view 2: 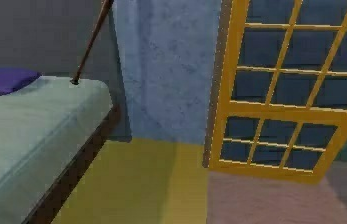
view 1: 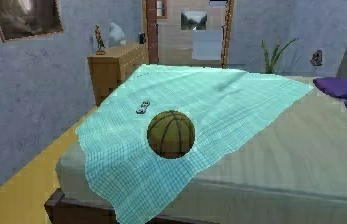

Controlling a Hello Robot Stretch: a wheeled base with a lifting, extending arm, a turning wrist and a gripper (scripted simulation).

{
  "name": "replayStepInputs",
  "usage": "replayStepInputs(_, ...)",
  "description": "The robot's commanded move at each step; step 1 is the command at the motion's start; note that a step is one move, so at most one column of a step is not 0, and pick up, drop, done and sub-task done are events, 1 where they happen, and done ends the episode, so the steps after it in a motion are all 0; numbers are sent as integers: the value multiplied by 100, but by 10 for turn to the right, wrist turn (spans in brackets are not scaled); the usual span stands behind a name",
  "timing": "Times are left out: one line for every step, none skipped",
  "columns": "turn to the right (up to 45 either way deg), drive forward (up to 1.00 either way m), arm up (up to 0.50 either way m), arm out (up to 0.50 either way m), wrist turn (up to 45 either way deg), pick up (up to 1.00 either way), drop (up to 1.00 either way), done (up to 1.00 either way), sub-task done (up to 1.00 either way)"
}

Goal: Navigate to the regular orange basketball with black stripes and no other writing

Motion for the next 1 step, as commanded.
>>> replayStepInputs(0,0,0,0,0,0,0,100,0)
